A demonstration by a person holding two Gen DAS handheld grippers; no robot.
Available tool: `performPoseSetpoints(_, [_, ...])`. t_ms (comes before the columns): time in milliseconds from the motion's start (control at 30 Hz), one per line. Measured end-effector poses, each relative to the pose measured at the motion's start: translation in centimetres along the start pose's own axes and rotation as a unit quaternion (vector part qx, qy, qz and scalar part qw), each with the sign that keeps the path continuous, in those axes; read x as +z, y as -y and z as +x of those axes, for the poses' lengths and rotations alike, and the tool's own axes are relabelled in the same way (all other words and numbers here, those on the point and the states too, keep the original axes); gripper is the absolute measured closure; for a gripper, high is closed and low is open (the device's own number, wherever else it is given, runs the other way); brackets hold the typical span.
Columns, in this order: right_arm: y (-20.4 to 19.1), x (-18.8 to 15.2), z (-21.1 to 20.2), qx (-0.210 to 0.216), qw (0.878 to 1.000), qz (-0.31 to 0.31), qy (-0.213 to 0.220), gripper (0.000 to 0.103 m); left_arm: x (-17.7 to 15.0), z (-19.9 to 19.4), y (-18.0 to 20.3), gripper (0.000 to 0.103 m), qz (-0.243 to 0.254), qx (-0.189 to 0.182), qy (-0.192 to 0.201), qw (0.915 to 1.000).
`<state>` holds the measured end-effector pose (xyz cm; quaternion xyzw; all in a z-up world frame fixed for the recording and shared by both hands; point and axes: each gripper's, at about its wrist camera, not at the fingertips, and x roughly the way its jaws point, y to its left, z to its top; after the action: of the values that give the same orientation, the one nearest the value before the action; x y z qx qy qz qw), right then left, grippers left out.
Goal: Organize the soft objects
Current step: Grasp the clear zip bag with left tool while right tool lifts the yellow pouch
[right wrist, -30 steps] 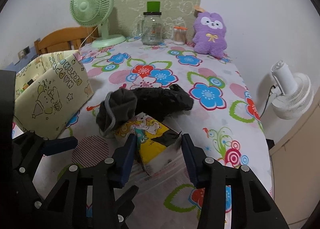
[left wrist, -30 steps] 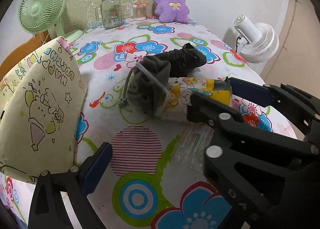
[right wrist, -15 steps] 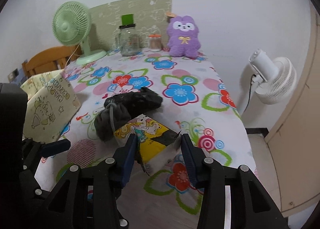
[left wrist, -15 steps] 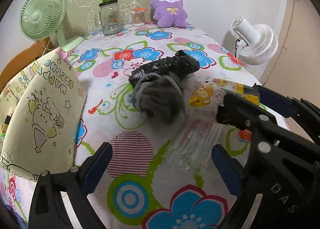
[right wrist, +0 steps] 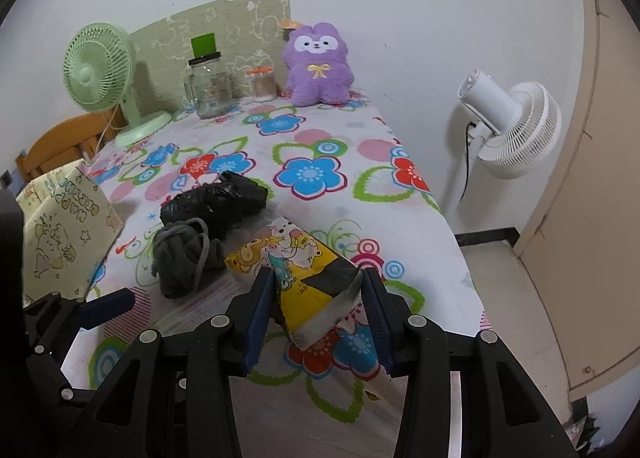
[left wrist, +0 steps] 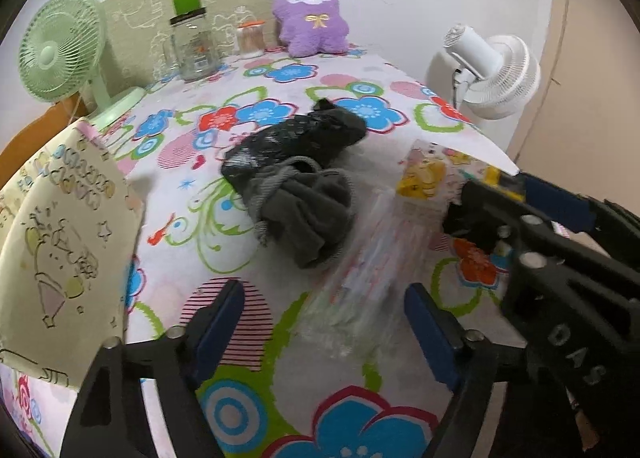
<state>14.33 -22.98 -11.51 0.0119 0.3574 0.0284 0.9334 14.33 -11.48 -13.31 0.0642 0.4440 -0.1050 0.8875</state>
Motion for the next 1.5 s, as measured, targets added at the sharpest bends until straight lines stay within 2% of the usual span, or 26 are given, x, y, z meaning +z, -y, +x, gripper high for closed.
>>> performPoseSetpoints(133, [-0.2,-0.6,0.6,-0.005,1.000,0.000,-0.015,0.056,0.0,-0.1,0.6,0.045,0.010,-0.022,-0.010,0.9997])
performPoseSetpoints(267, [0.0,-0.9,0.6,-0.002,1.000,0.011,-0.021,0.057,0.0,-0.2,0.8,0.055,0.016,-0.034,-0.010,0.9992])
performPoseSetpoints(433, [-0.1,-1.1,0.2,-0.003,1.000,0.009,-0.023,0.059,-0.3,-0.5,1.1,0.073,0.022,-0.034,-0.009,0.9991])
performPoseSetpoints(867, [-0.5,-1.9,-1.0,0.022,0.999,0.020,-0.033,0.061,-1.3,-2.2,1.0,0.080,0.017,-0.027,0.002,0.9995])
performPoseSetpoints(1500, [-1.9,-1.4,-5.0,0.025,1.000,0.018,0.006,0.061,-1.8,-6.2,-0.1,0.082,0.000,-0.024,0.046,0.9987])
